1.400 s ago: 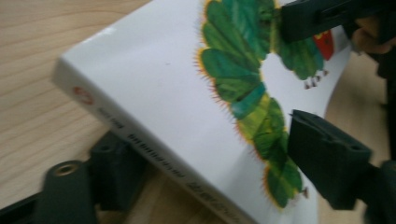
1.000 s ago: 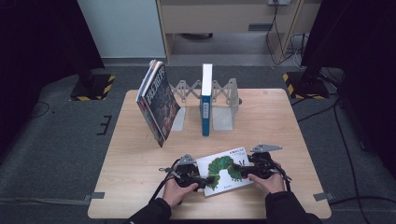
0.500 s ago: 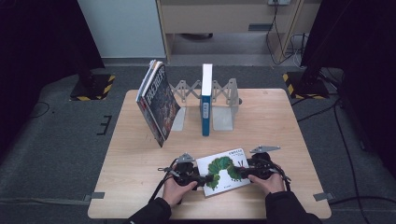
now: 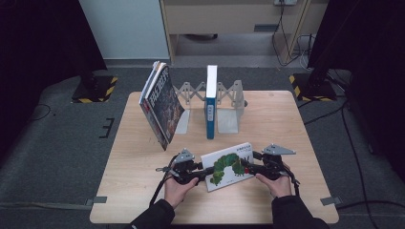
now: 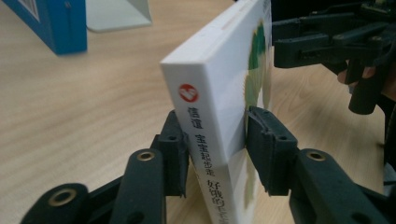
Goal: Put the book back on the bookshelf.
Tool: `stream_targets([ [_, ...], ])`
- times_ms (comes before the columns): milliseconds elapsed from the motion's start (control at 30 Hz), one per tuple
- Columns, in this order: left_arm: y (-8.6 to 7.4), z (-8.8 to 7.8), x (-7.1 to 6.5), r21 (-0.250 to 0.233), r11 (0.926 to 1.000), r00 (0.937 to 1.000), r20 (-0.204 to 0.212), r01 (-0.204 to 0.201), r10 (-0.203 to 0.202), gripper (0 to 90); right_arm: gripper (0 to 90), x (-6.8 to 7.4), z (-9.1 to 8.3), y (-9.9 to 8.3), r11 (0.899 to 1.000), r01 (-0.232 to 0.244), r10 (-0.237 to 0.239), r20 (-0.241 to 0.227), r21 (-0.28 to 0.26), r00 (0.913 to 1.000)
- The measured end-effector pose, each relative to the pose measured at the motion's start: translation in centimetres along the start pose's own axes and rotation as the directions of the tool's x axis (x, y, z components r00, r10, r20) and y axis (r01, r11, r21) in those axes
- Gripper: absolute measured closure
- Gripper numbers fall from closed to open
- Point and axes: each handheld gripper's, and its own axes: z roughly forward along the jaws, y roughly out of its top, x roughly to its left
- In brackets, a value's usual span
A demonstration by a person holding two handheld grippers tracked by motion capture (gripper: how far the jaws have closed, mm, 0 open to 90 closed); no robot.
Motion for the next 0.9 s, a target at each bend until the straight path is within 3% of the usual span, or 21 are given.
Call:
stream_targets([
  [67,-0.2,0.0,0.0,-0.012,0.9999,1.0,-0.003,-0.005,0.005,59.5,37.8,-0.1,0.0,-0.1,1.0,0.005,-0.005,-0.001,-0.01,1.0],
  [200,-0.5,0.1,-0.1,-0.013,0.9997,0.9998,0.0,-0.02,0.02,58.7,35.9,0.0,0.2,-0.4,0.999,0.015,-0.014,-0.008,0.033,0.9999],
  [333,-0.8,0.3,-0.2,-0.007,0.9997,0.9996,0.019,-0.022,0.022,58.3,36.1,0.2,0.2,-0.5,0.999,0.02,-0.02,-0.007,0.034,0.9998],
  [400,-0.5,0.2,-0.3,0.013,0.9996,0.9994,0.023,-0.026,0.026,59.3,35.9,0.2,0.2,-0.4,0.999,0.019,-0.019,-0.008,0.031,0.9998],
  [600,0.3,-0.3,-0.6,-0.028,0.9971,0.9974,0.013,-0.071,0.072,62.8,36.7,0.0,0.1,-0.1,1.0,0.023,-0.023,-0.022,-0.022,0.9995],
  [700,-0.1,-0.2,-0.6,-0.015,0.9976,0.9976,0.017,-0.067,0.067,62.7,36.8,0.0,0.1,-0.2,0.999,0.036,-0.036,-0.019,-0.024,0.9992],
  [800,-0.4,0.0,-0.7,-0.033,0.9971,0.9971,0.029,-0.069,0.07,61.7,36.5,0.0,0.0,-0.3,0.999,0.035,-0.035,-0.024,-0.024,0.9991],
  [900,-0.7,0.3,-0.8,-0.028,0.9955,0.9947,0.044,-0.091,0.092,57.3,35.8,0.0,-0.1,-0.5,0.999,0.038,-0.039,-0.031,-0.014,0.9988],
])
